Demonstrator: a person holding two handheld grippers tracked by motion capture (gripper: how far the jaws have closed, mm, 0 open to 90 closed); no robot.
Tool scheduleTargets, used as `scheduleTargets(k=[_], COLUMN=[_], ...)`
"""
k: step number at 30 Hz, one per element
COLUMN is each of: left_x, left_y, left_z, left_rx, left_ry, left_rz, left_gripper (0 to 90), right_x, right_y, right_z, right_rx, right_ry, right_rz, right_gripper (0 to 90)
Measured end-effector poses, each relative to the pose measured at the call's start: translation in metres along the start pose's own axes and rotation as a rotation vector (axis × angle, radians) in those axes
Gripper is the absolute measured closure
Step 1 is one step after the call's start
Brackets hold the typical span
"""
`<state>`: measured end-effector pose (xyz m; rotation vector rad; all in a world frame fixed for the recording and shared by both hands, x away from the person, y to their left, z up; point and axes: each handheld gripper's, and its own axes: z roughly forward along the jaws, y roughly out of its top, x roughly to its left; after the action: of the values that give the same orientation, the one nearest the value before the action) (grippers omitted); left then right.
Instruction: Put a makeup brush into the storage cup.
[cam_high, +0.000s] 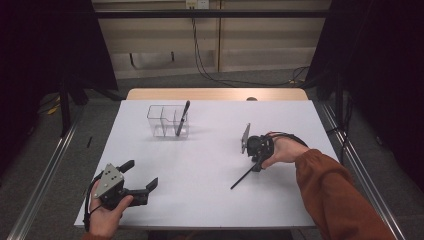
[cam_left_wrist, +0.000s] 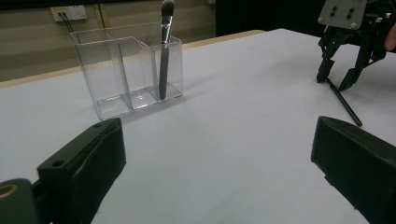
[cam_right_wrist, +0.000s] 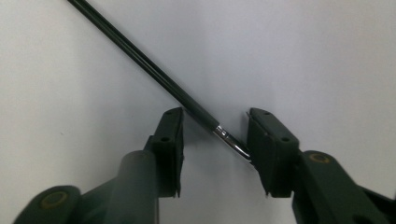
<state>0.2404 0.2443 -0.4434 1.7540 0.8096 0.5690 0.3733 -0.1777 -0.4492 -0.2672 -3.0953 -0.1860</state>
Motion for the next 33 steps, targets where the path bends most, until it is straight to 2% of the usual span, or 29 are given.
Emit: scheduleTargets(k=[5,9,10,17,30,33], left_x=[0.0003,0.0001,0.0002,0.0,0.001,0.0009], left_y=[-0.0001,0.0005,0.0007,-0.0001,-0.0003,-0.0004], left_z=[-0.0005,-0.0011,-0.0014,-0.0006,-0.0001,-0.0001], left_rx=[0.002,-0.001,-0.001,0.003,0.015,0.013], left_ry=[0.0,0.0,0.0,-0.001,0.0,0.001], left_rz=[0.002,0.01,0.012,0.007,0.013,0.007], left_gripper=[3.1,3.1,3.1,3.2,3.2,3.2], right_x=[0.0002,0.0013,0.0001,-0.0006,-0.0008,-0.0009], right_y=[0.0011,0.0022,0.0025,0.0025,0.0035,0.0022], right_z=[-0.0006,-0.0006,-0.0003,-0.0001,-0.0005,-0.0004], right_rx=[0.013,0.023,0.02,0.021,0.033,0.019], right_ry=[0.007,0.011,0.015,0.037,0.047,0.047], right_rz=[-0.009,0.002,-0.011,-0.001,0.027,0.032], right_gripper=[70.5,76.3,77.7,86.6,86.8,86.8])
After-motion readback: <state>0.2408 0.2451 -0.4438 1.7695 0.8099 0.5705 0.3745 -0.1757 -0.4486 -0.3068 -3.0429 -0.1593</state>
